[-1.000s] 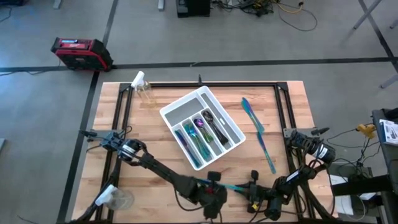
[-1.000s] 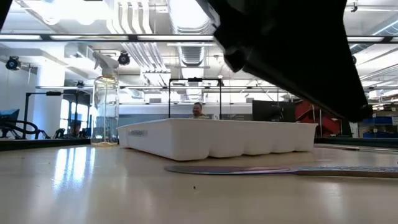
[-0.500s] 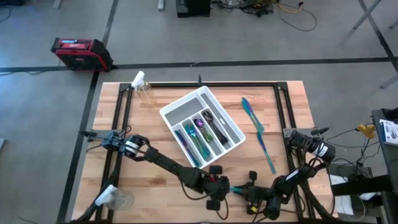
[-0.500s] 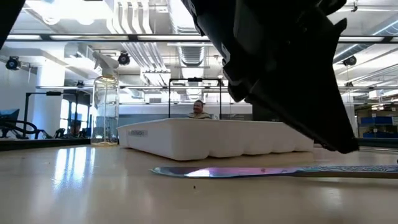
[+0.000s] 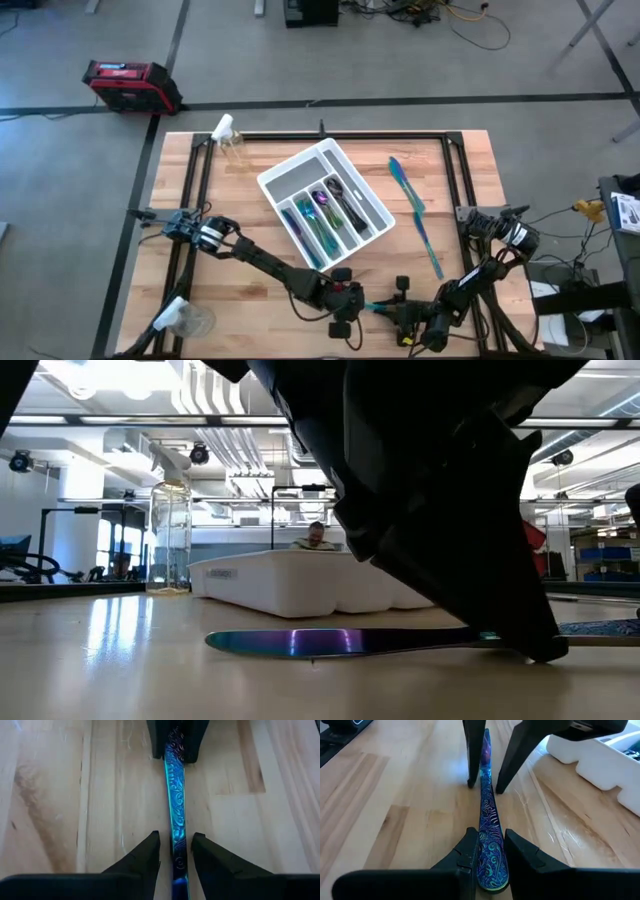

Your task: Sort silverware

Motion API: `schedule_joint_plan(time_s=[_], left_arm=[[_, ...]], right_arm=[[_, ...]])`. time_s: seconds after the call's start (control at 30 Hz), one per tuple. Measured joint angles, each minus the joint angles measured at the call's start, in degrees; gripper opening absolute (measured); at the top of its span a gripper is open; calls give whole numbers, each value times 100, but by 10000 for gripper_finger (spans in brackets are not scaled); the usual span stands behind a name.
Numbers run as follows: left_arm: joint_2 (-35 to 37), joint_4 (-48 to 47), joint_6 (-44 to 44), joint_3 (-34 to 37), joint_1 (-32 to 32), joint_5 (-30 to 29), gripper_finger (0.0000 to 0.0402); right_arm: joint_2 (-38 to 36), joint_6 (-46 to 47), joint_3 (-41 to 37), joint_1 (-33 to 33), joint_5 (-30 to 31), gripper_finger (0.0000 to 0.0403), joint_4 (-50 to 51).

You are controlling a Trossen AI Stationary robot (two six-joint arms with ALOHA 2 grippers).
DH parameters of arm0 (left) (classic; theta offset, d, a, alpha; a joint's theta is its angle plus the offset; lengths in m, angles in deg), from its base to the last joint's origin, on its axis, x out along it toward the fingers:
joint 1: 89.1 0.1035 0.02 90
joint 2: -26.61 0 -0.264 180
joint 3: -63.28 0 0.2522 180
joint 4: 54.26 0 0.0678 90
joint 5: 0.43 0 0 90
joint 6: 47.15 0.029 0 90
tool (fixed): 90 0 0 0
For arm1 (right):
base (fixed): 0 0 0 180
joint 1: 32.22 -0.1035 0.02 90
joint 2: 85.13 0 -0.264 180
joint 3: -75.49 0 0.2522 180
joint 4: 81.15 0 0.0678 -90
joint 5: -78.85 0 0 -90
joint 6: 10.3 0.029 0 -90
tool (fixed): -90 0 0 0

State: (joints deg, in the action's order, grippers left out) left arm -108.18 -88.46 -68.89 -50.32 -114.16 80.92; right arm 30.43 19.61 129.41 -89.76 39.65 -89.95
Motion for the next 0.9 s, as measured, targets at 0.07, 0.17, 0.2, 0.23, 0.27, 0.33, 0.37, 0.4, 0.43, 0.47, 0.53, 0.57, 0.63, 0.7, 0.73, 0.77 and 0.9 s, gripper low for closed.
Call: schedule_joint_plan(time_s=[0.07,0.17,0.2,0.23,0.27,0.33,0.37,0.4,0.43,0.47,0.53,0.57,0.63,0.7,0.73,0.77,0.9], left_arm=[[5,40,-97,54,0,-19,102],[12,53,-76,106,3,-38,64],[12,39,-13,112,0,-93,44],[12,32,43,114,1,-105,24],[12,34,93,114,0,-80,13],[10,34,155,114,-20,-133,9],[10,34,178,112,-39,-185,7],[8,30,203,102,-43,-209,6],[5,11,213,82,-58,-214,5],[5,-16,248,53,-75,-217,4],[3,-136,401,-59,-140,-278,3],[3,-241,480,-132,-173,-284,3],[21,-728,644,-386,-262,-250,3],[90,-1697,878,-772,-326,-247,2],[154,-2209,969,-1006,-336,-255,2],[210,-2715,1045,-1244,-335,-292,2],[381,-4365,1455,-2119,-142,-499,2]], right_arm=[[-28,-49,25,4,-27,50,46],[-78,-140,95,4,-14,50,164],[-100,-247,119,4,-20,51,191],[-122,-289,149,4,-10,59,226],[-173,-289,154,2,1,71,246],[-288,-293,157,0,17,95,286],[-365,-300,157,-10,20,106,321],[-462,-346,149,-21,-13,116,368],[-591,-439,134,-50,-47,125,462],[-733,-568,125,-93,-117,133,521],[-1101,-709,132,-195,-110,147,605],[-1320,-771,137,-244,-71,152,713],[-1771,-837,146,-345,-13,161,1057],[-2212,-823,146,-420,31,166,1521],[-2436,-798,145,-434,66,167,1760],[-2657,-735,146,-440,77,168,2007],[-3235,-292,71,-400,130,164,2865]])
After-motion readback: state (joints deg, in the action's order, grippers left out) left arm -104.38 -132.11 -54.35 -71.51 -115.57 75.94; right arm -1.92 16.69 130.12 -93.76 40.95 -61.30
